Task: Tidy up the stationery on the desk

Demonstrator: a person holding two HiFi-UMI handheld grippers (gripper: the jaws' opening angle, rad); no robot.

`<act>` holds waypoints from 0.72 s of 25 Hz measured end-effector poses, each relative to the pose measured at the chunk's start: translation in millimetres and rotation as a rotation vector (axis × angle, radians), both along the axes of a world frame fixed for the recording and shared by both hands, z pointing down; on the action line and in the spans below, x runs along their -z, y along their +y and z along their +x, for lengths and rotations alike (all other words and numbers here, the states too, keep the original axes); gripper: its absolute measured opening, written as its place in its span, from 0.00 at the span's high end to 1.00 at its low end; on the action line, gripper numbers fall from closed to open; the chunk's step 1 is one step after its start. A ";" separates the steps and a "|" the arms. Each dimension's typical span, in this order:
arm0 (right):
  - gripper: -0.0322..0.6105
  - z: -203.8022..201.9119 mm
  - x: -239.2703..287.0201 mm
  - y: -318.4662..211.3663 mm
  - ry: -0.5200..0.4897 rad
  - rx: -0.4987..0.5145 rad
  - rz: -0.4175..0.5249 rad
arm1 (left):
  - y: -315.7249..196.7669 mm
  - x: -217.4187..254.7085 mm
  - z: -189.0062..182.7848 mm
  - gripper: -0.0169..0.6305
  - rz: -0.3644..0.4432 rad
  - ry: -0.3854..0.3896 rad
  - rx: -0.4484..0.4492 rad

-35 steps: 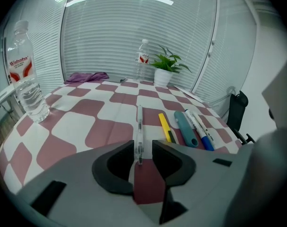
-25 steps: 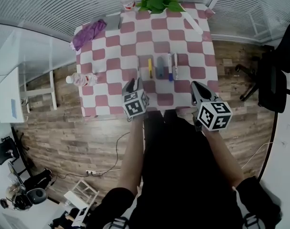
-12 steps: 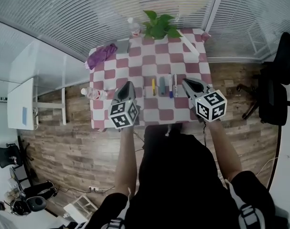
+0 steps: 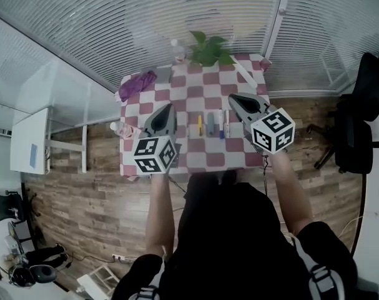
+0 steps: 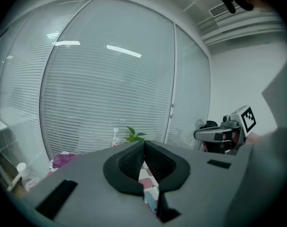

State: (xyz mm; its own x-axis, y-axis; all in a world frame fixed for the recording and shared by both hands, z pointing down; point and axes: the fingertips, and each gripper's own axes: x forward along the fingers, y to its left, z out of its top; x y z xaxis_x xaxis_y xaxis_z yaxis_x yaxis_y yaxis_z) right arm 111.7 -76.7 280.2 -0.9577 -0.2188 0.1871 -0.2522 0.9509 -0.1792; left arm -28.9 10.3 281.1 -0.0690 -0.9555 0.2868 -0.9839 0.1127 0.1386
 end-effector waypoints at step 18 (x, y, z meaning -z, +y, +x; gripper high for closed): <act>0.92 0.2 9.6 6.2 -0.005 -0.017 0.028 | 5.8 19.0 4.0 0.92 0.029 -0.031 -0.023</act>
